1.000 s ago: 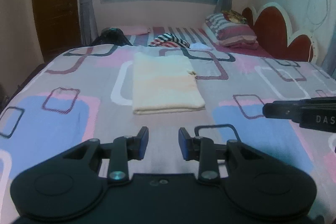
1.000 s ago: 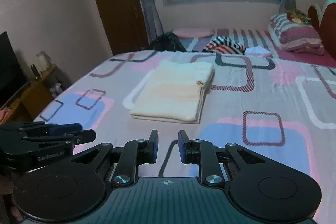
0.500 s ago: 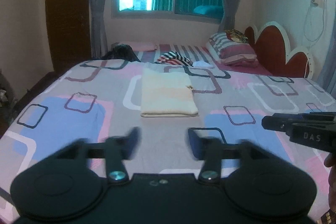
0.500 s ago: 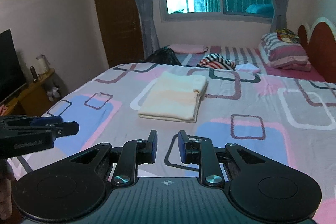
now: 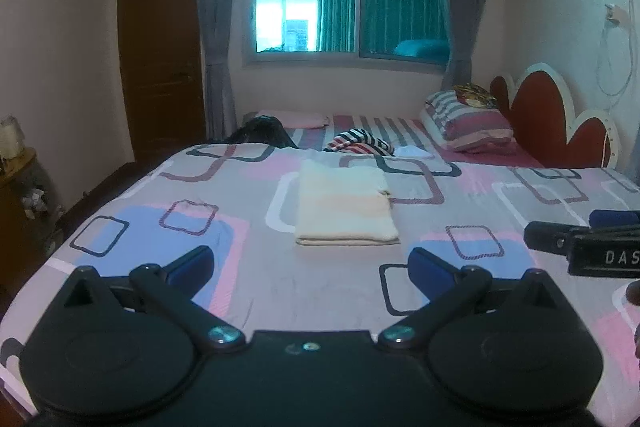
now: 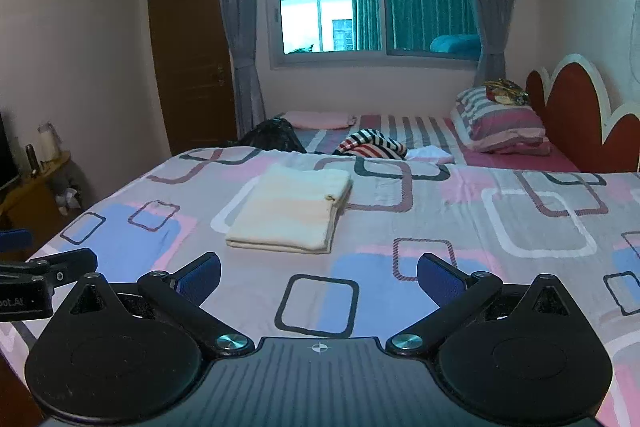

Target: Fold small clothes

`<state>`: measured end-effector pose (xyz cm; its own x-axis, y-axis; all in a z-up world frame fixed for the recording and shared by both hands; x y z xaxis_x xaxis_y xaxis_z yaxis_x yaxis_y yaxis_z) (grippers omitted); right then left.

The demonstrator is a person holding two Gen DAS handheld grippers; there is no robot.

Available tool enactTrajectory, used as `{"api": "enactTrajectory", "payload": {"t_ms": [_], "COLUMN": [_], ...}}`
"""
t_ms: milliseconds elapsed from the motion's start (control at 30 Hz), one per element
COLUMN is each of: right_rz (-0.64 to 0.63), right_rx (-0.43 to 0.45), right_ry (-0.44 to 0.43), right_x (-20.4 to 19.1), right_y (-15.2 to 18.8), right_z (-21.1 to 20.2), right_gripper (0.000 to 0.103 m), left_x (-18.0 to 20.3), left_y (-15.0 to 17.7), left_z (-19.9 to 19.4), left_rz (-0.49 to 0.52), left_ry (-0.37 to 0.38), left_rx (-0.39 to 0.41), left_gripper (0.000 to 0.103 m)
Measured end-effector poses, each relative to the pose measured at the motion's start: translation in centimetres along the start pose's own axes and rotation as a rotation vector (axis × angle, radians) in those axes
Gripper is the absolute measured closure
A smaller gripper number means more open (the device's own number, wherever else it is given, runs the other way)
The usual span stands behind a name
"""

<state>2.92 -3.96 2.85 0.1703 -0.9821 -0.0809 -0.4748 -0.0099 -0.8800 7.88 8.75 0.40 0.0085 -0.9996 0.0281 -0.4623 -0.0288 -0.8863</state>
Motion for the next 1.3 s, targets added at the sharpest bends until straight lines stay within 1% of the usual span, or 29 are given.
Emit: {"api": "enactTrajectory", "payload": {"t_ms": [67,300,767,867,1300], "right_rz": [0.003,-0.005,-0.018,-0.018,-0.016], "right_rx": [0.004,0.001,-0.001,0.000,0.011], "right_ry": [0.004,0.017,0.016,0.017,0.028], "right_x": [0.2,1.1,2.0,2.0,2.9], "right_y": [-0.1,-0.3,-0.1,-0.1,-0.3], "right_z": [-0.3,-0.6,-1.1,-1.2,-2.1], "right_gripper": [0.000,0.000,0.000,0.000,0.000], "left_x": [0.1,0.3,0.2,0.1,0.0], "left_y": [-0.1,-0.3,-0.2,-0.3,-0.6], "left_z": [-0.4,-0.6,-0.7,-0.8,-0.8], "left_rz": [-0.002,-0.029,-0.031,-0.044,-0.041], "left_ry": [-0.005,0.000,0.001,0.013,0.024], "left_rx": [0.012,0.018,0.012,0.006,0.017], "left_gripper": [0.000,0.001,0.000,0.000,0.000]}}
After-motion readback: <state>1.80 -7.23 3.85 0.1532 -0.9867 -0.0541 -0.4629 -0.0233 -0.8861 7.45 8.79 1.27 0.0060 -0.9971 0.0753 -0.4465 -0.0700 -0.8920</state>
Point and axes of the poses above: each gripper's, at about its wrist camera, not at the fingertips, and z roughly the way its jaws point, x to its right, y to its underside, the point moved 10 cm from there along z, roughly the way its jaws point, and after that the axes turned 3 degrees about -z, right-handed, at the moved point
